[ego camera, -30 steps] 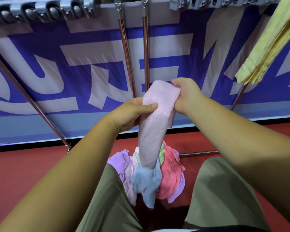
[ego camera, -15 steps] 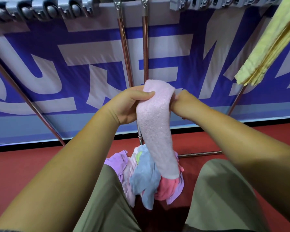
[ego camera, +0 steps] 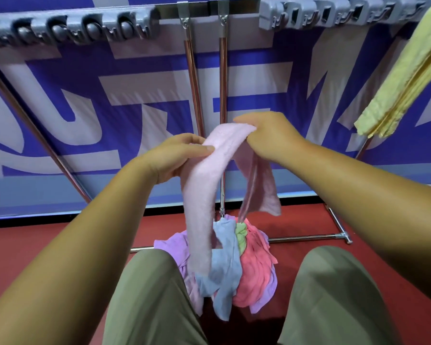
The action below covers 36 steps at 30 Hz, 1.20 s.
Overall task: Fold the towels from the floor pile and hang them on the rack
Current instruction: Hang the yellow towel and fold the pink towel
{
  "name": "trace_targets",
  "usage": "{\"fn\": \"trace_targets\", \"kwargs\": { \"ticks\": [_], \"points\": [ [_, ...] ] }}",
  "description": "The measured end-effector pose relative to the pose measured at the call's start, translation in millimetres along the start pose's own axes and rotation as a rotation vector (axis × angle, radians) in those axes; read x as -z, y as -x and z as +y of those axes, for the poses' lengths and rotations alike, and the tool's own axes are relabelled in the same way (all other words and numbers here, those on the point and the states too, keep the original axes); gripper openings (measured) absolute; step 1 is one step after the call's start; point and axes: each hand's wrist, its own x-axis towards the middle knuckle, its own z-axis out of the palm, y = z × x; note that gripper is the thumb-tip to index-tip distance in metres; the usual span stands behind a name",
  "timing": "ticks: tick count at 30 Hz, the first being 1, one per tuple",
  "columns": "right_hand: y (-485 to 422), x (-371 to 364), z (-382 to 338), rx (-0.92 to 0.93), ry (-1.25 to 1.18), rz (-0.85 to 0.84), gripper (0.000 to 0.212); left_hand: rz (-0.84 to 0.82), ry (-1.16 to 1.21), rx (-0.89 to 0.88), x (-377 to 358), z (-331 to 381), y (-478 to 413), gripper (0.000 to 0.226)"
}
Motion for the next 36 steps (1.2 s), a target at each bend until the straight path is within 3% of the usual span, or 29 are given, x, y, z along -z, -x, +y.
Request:
{"fn": "trace_targets", "kwargs": {
  "ticks": [3, 7, 11, 16, 21, 27, 36],
  "points": [
    [-6, 6, -9, 0.003, 0.092, -0.057, 0.027, 0.076, -0.123, -0.011, -16, -11, 3, 0.066],
    [-17, 8, -19, -0.058, 0.313, -0.146, 0.027, 0.229, -0.424, -0.113, -53, -14, 10, 0.039],
    [-19, 9, -30, -0.128, 0.479, -0.205, 0.018, 0.234, -0.414, -0.161, -96, -12, 15, 0.041],
    [-14, 13, -35, -0.17, 0.527, -0.306, 0.016, 0.366, -0.254, -0.21, -127, -14, -2, 0.036],
    [-5, 22, -28, -0.251, 0.402, -0.24, 0.02, 0.499, -0.127, -0.25, -152, 0, -8, 0.033],
    [4, 35, -16, -0.354, 0.33, -0.171, 0.016, 0.529, -0.21, -0.23, -151, 17, -22, 0.008],
    [6, 48, 11, -0.394, 0.345, -0.027, 0.016, 0.558, -0.403, -0.277, -127, 32, -26, 0.018]
  ]
}}
